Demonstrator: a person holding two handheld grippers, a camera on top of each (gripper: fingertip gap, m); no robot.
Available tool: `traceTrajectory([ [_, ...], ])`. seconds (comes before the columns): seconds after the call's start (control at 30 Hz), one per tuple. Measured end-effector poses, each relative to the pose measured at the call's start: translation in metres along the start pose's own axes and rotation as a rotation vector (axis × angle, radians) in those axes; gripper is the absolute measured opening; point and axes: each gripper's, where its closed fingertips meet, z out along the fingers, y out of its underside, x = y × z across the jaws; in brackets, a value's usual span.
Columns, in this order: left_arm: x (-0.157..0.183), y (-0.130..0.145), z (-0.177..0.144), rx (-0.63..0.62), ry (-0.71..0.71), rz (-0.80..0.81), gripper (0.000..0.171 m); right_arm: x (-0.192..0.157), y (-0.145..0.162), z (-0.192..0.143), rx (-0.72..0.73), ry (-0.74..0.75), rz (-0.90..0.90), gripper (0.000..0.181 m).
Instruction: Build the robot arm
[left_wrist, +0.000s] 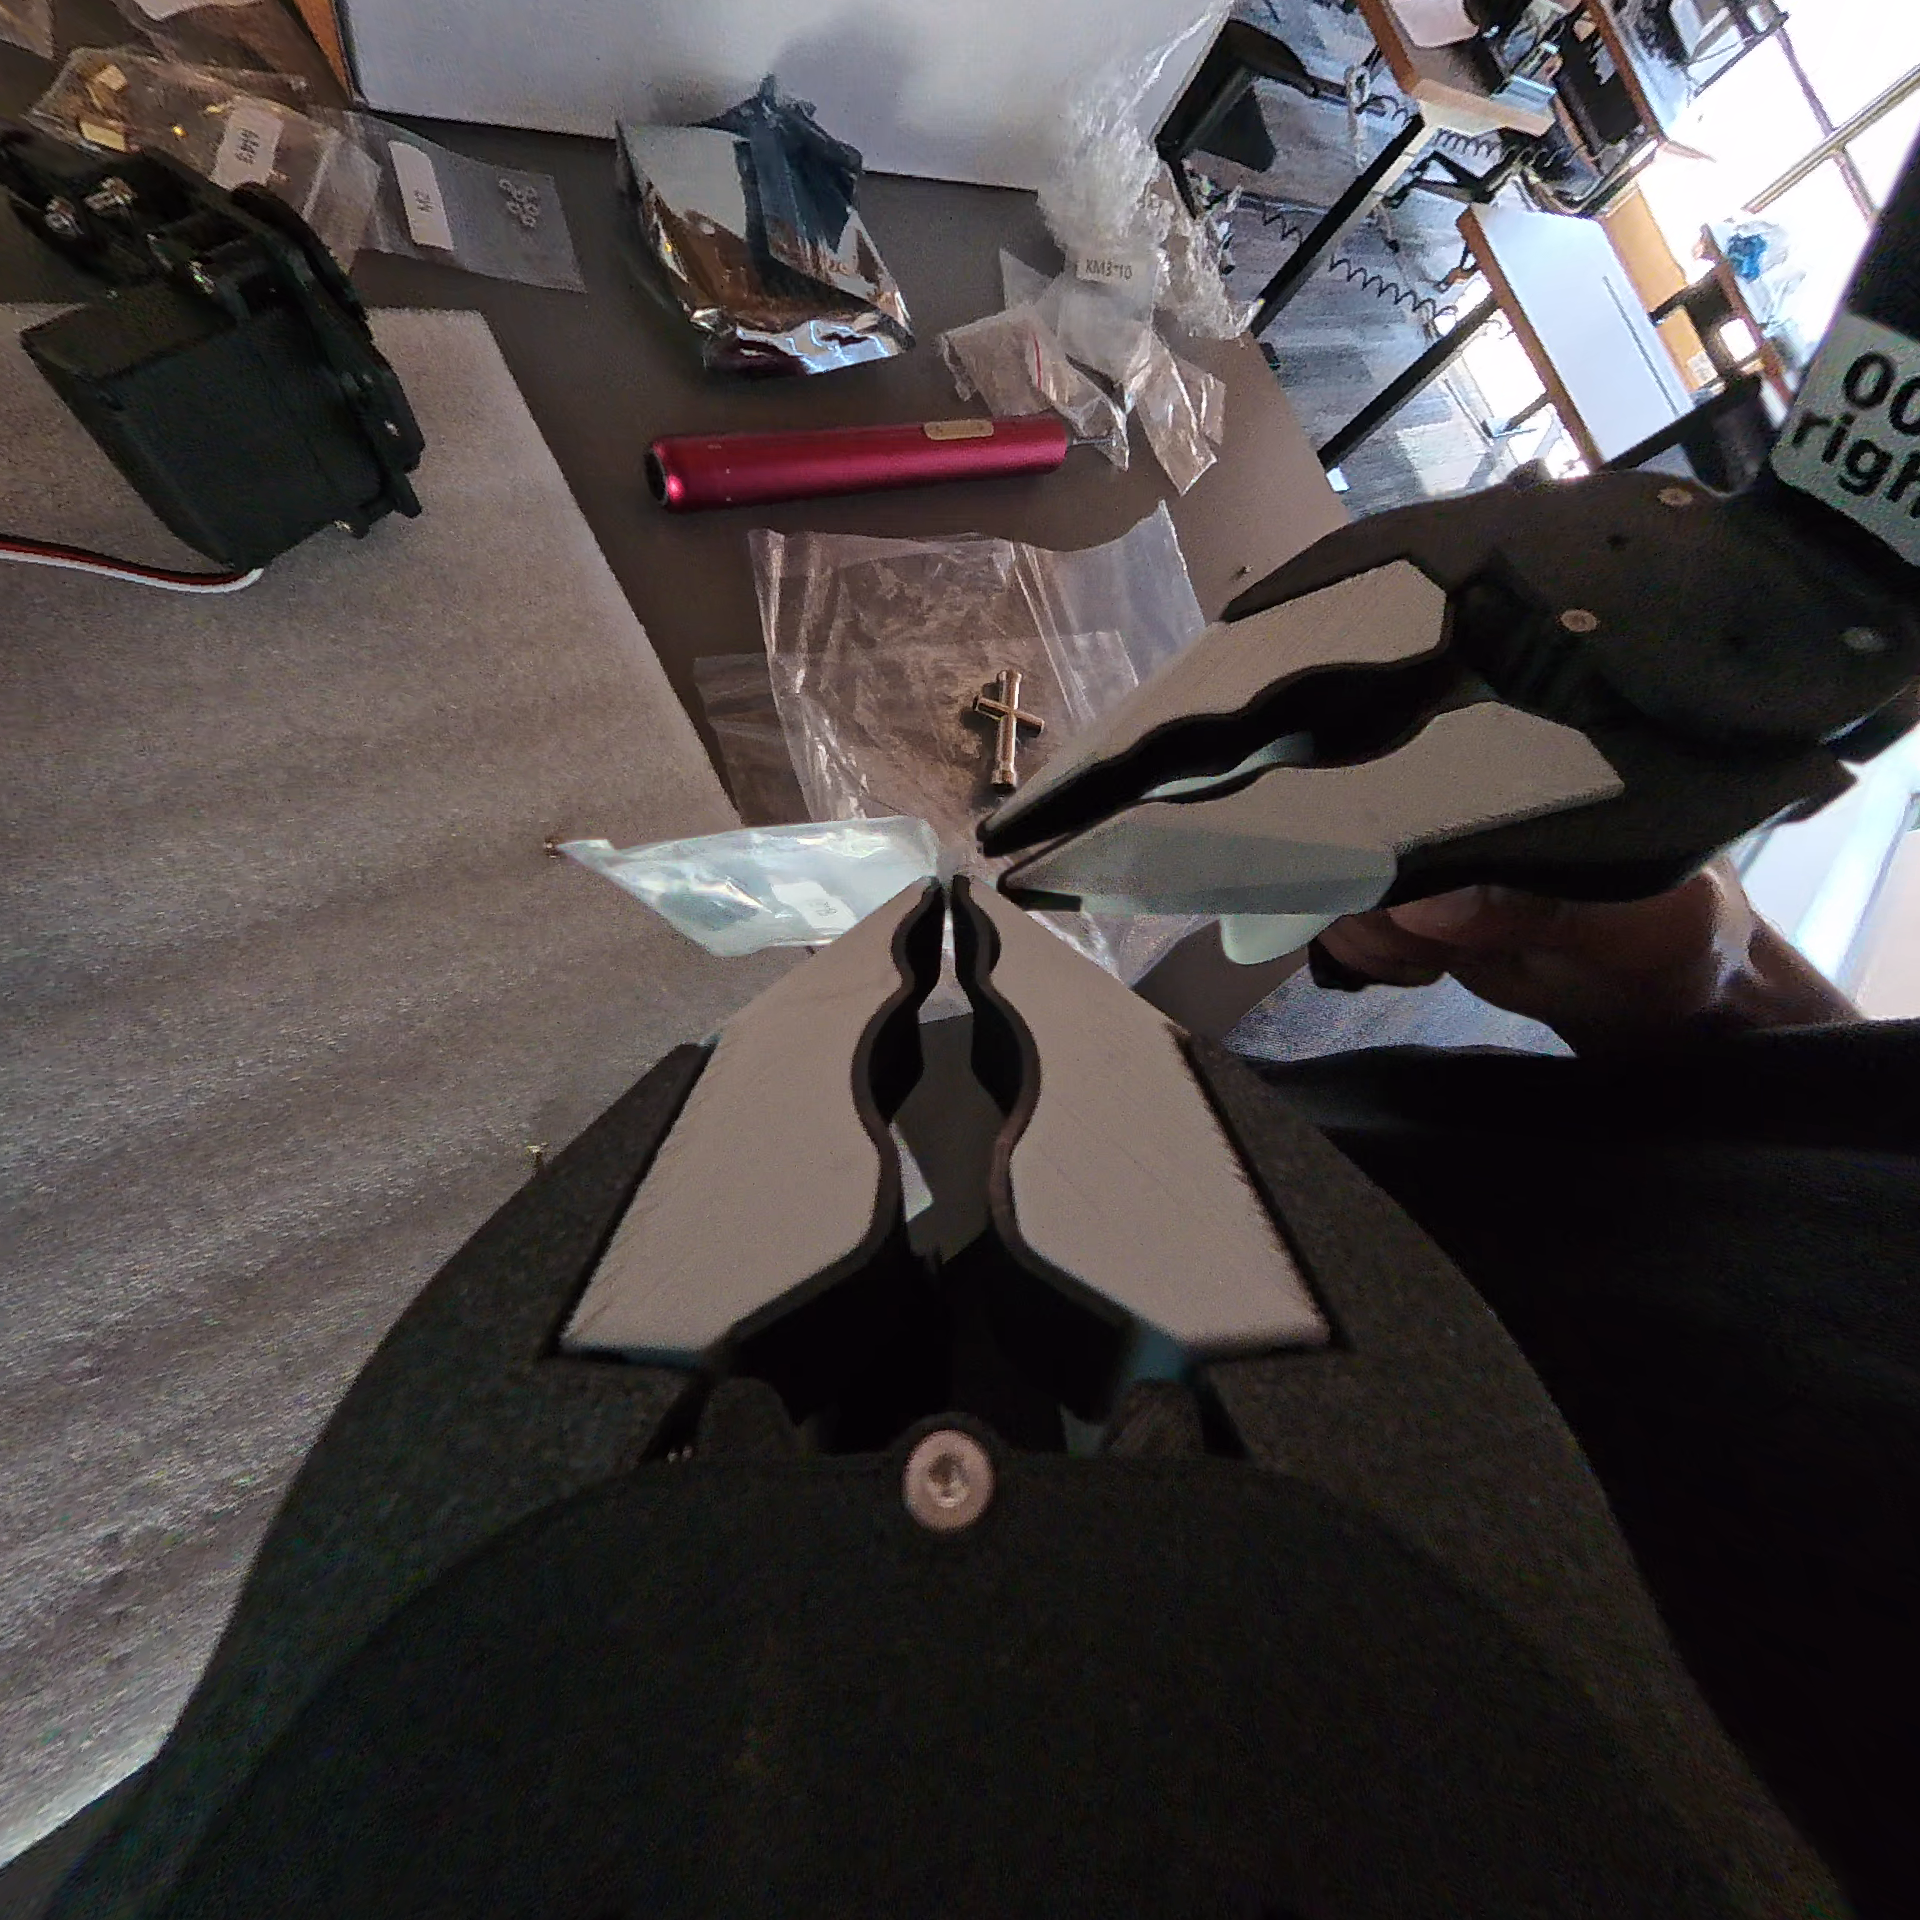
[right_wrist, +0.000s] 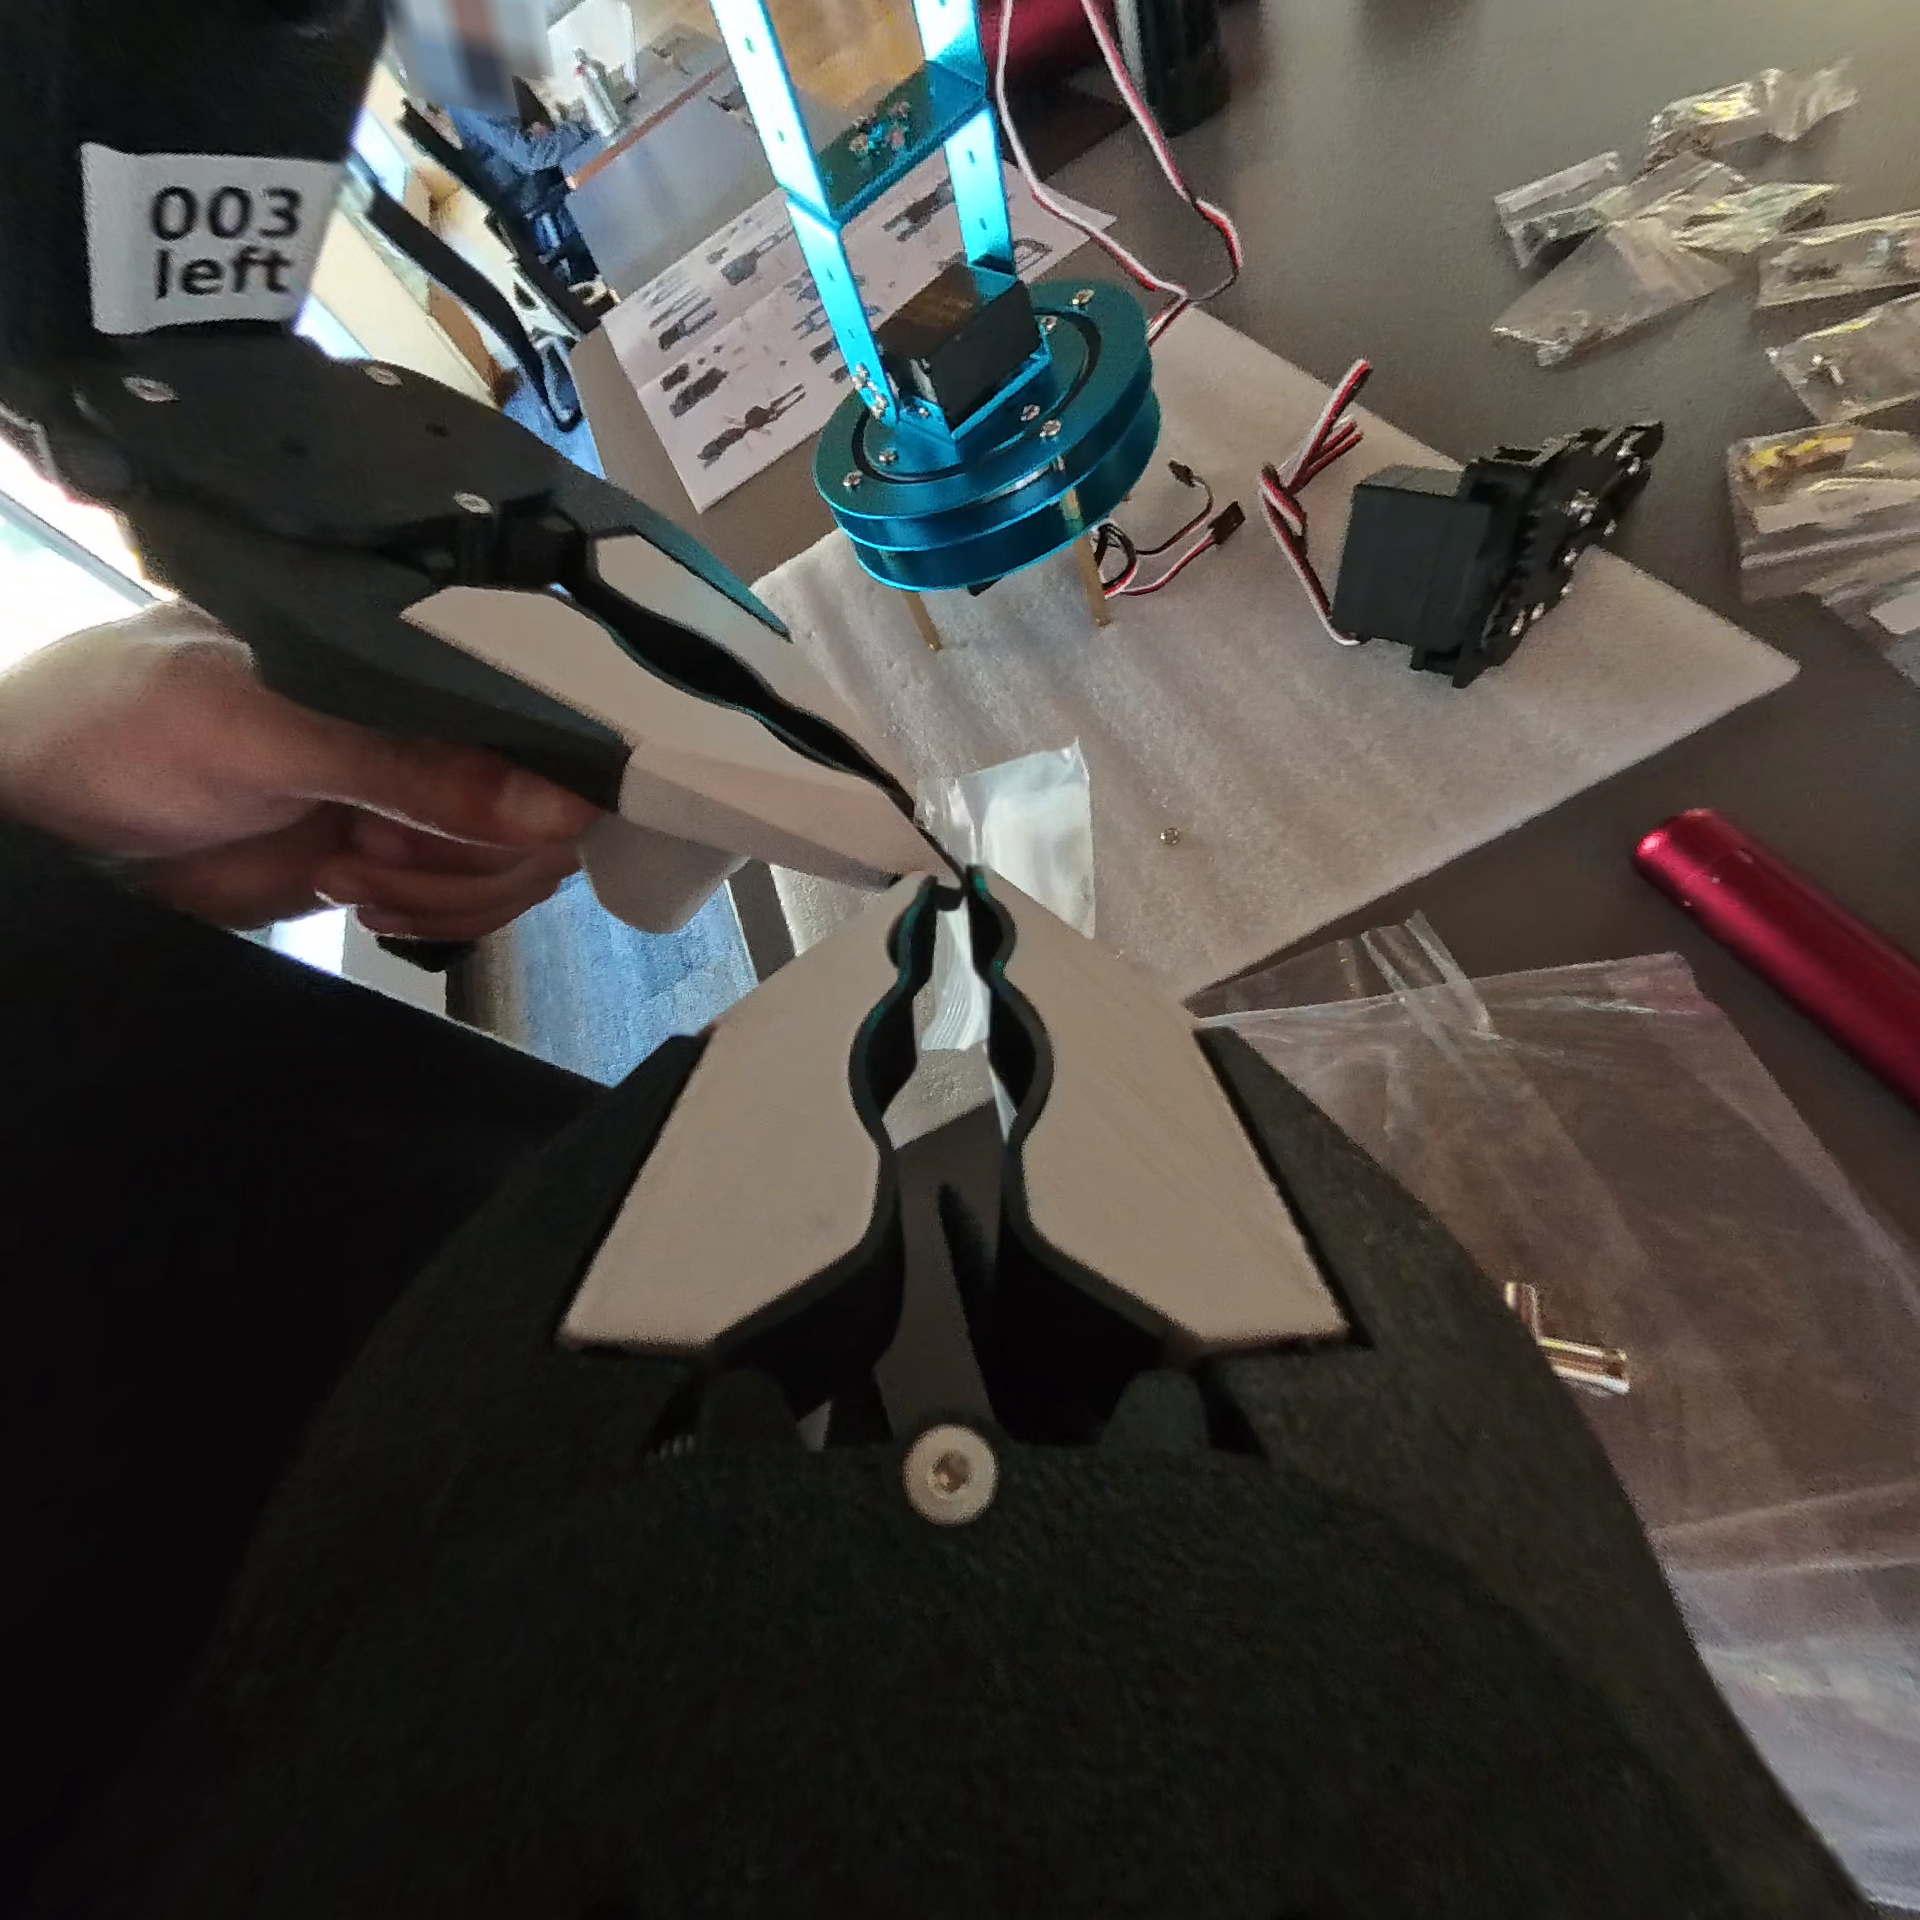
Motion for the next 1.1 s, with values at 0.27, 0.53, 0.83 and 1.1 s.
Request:
traceTrajectory([
  [0.27,0.007,0.003,0.000,-0.012,0.069,0.058,0.001,-0.007,0.004,-0.004,-0.040,-0.150,0.065,0.000],
  [0.53,-0.005,-0.004,-0.015,0.020,0.094,0.016,0.000,0.027,0.000,-0.031,-0.006,-0.044,0.107,0.000],
  [0.83,0.017,-0.016,-0.017,0.080,0.280,-0.109,0.000,-0.029,-0.007,-0.022,-0.037,-0.340,0.073,0.025],
  [1.1,0.026,-0.014,-0.017,0.071,0.321,-0.105,0.001,-0.023,-0.009,-0.019,-0.022,-0.352,0.101,0.014],
])
